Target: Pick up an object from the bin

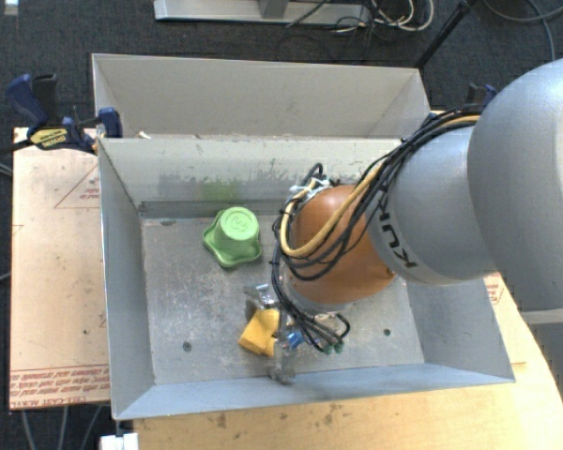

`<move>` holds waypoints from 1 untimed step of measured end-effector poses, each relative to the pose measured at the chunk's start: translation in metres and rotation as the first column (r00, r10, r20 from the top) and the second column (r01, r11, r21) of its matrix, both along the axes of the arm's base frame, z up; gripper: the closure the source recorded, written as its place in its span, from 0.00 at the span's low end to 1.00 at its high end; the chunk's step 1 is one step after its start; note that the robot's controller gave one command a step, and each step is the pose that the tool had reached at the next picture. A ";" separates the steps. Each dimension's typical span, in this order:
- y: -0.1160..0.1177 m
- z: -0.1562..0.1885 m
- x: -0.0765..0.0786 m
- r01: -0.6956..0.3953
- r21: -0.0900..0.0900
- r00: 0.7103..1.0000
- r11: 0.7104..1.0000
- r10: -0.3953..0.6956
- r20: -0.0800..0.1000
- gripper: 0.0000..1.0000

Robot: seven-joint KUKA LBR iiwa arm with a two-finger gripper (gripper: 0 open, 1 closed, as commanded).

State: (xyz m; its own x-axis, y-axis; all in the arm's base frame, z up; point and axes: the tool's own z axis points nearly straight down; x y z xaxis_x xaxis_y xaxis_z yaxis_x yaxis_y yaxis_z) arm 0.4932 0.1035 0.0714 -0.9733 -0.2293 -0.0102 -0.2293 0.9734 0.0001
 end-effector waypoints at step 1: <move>0.002 0.000 -0.001 -0.003 0.000 1.000 1.000 0.003 -0.007 1.00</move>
Offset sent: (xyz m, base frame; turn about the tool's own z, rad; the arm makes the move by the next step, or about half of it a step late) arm 0.0000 0.0000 0.0000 0.0000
